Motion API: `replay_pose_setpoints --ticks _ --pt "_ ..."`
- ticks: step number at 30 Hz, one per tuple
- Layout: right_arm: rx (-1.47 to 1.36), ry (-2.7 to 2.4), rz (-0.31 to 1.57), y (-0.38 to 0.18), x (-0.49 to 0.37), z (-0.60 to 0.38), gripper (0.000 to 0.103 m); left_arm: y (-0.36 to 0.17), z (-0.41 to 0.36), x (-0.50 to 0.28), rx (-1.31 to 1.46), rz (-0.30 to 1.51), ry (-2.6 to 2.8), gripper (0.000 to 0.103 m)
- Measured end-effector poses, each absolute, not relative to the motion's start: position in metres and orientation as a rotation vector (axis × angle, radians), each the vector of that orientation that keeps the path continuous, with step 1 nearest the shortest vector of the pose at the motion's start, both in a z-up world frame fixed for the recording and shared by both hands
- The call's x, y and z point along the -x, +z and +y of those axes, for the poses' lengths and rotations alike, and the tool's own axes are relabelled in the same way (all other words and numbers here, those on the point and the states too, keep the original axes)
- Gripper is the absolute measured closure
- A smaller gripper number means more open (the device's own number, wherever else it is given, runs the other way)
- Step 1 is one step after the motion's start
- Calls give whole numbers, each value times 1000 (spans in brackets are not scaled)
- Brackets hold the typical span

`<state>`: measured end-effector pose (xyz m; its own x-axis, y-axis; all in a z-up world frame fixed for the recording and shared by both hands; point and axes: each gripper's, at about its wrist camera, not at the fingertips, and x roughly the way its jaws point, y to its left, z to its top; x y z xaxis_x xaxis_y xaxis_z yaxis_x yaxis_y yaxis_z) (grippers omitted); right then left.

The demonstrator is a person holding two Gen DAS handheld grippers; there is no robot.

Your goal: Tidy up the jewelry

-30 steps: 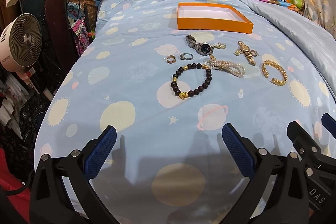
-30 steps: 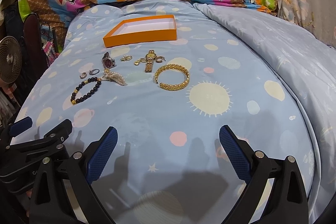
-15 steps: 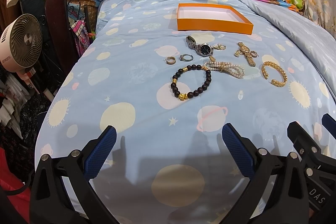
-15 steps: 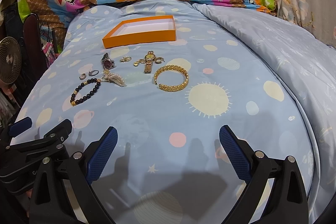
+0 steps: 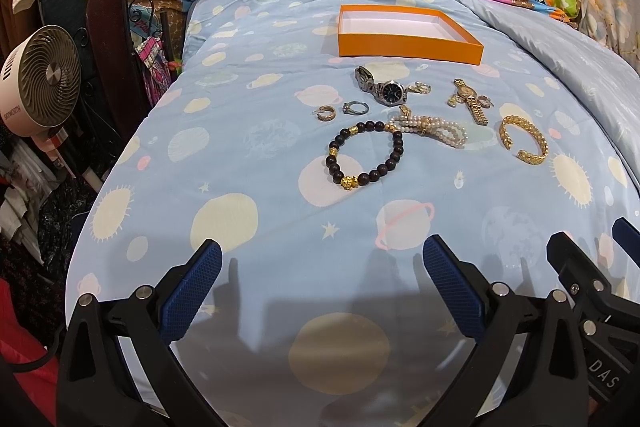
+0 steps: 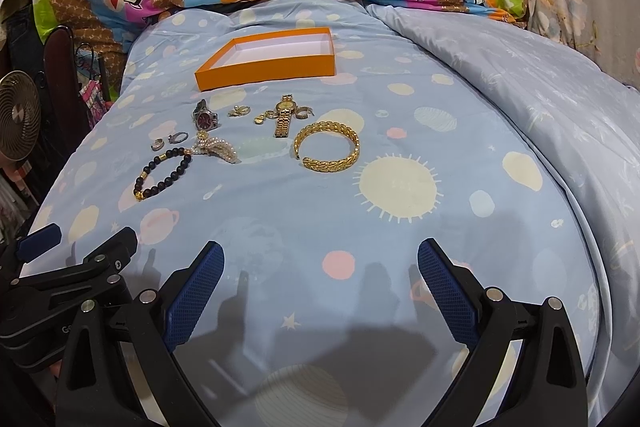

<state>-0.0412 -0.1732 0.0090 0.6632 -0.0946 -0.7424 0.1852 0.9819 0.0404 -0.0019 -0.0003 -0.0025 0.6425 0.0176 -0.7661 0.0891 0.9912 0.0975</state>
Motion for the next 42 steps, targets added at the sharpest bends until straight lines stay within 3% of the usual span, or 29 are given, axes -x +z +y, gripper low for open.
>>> replay_pose_setpoints --ticks 28,38,42 --pt "-132 -168 843 1 33 -189 7 -15 23 -11 -92 921 -17 5" --pt "-162 -129 851 1 -19 -212 7 -7 45 -42 -39 928 40 5" --pt "-183 -111 874 -5 -40 -214 13 -8 42 -56 -16 946 -4 5"
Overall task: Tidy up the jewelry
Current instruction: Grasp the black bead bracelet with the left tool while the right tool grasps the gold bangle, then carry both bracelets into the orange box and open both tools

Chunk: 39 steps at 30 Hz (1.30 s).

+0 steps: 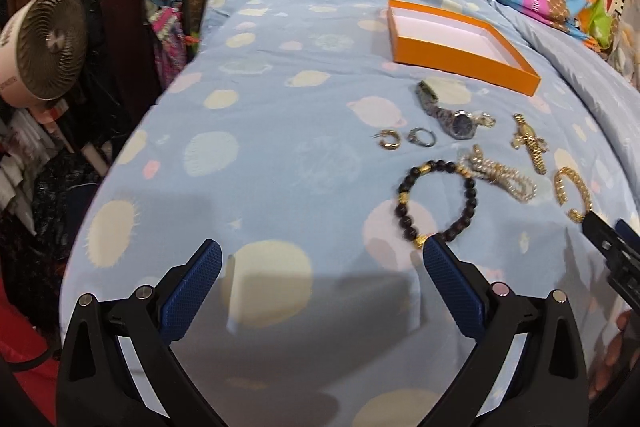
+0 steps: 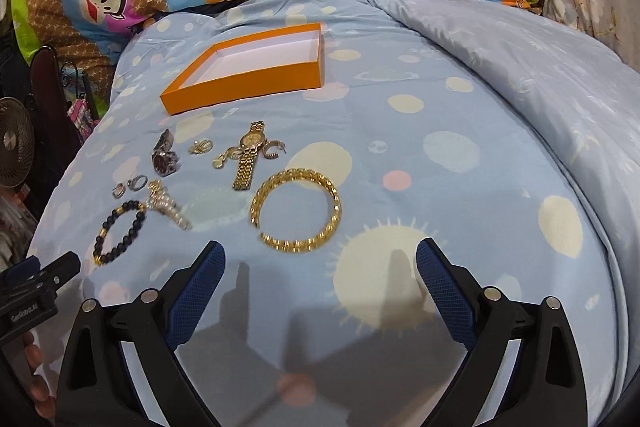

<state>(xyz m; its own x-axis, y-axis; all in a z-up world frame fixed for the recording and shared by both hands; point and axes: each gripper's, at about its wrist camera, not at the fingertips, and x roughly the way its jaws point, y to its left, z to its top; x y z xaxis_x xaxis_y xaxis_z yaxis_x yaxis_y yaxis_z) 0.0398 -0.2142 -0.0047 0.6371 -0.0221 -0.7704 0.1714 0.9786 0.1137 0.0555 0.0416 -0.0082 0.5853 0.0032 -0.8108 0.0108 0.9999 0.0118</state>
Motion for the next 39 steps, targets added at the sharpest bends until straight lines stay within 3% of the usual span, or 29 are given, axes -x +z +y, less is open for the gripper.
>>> replay_pose_setpoints --ticks 6,13,17,19,22,27,32,39 --pt "-166 -100 910 -12 -61 -209 22 -15 24 -70 -42 960 -46 5" --pt "-106 -123 926 -13 -76 -204 47 -25 -1 -86 -75 986 -90 5" --pt "-132 -110 921 -13 -74 -210 48 -29 -9 -91 -72 989 -96 5" --pt "-146 -110 916 -12 -72 -213 48 -28 -10 -91 -73 985 -106 10" --pt "-172 -110 908 -10 -68 -218 48 -24 -11 -90 -70 977 -123 26" --pt "-197 -117 884 1 -56 -228 48 -16 -6 -89 -33 986 -160 63" --pt "-191 -110 836 23 -48 -233 48 0 0 -84 -15 963 -181 77" --pt "-167 -74 765 59 -70 -235 48 50 6 -96 -19 858 -199 77"
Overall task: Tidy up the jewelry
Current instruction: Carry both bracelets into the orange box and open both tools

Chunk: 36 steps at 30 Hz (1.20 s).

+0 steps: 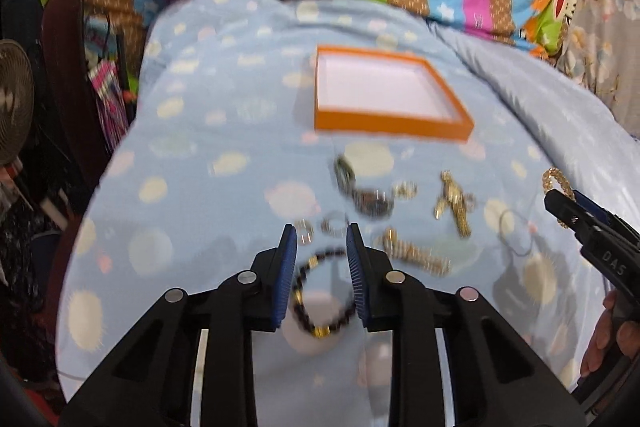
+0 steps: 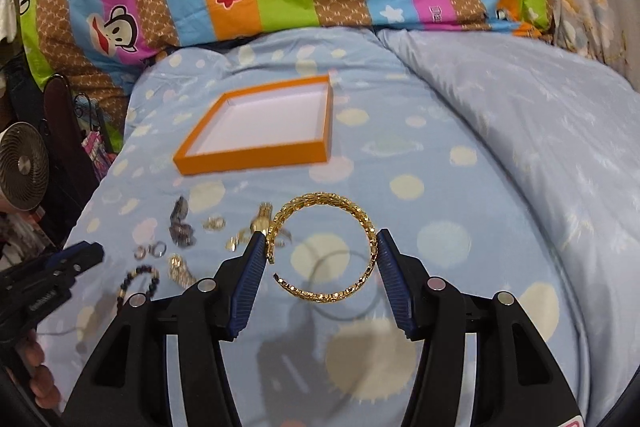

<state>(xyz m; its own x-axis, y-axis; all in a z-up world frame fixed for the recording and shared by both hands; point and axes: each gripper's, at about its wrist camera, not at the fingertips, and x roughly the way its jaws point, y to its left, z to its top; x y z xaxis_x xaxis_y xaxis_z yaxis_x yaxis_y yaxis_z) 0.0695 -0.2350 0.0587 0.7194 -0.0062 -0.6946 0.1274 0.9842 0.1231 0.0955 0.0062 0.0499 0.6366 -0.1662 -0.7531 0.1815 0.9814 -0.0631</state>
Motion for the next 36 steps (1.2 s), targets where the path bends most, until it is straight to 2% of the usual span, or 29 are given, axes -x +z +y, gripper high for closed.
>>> replay_pose_setpoints --ticks 1,2,3,5,10,11,13,16,18,19,20,28,36 --pt "-165 -72 757 62 -70 -235 48 53 7 -97 -23 857 -203 77" --pt "-164 -68 748 64 -69 -233 48 54 9 -96 -31 864 -202 63" --pt "-160 -68 745 64 -68 -232 48 52 11 -94 -32 869 -201 35" --pt "-162 -66 756 58 -64 -229 48 43 13 -85 -28 859 -187 16" --pt "-208 -49 806 38 -63 -227 48 3 -1 -85 -75 941 -179 16" --pt "-207 -49 810 38 -63 -227 48 -4 -4 -87 -83 957 -179 18" --pt "-200 -52 811 37 -61 -225 48 -19 -9 -90 -99 992 -178 31" --pt "-201 -63 804 39 -60 -227 48 -22 -11 -88 -98 969 -175 41" --pt "-208 -69 802 40 -60 -229 48 -21 -12 -86 -95 954 -185 70" --pt "-208 -71 801 40 -60 -229 48 -21 -12 -86 -92 952 -186 76" --pt "-208 -73 802 40 -61 -229 48 -20 -11 -86 -86 954 -200 88" --pt "-219 -71 799 41 -60 -230 48 -8 -7 -78 -18 954 -276 88" --pt "-245 -24 748 71 -63 -236 48 48 -12 -68 -34 830 -310 88"
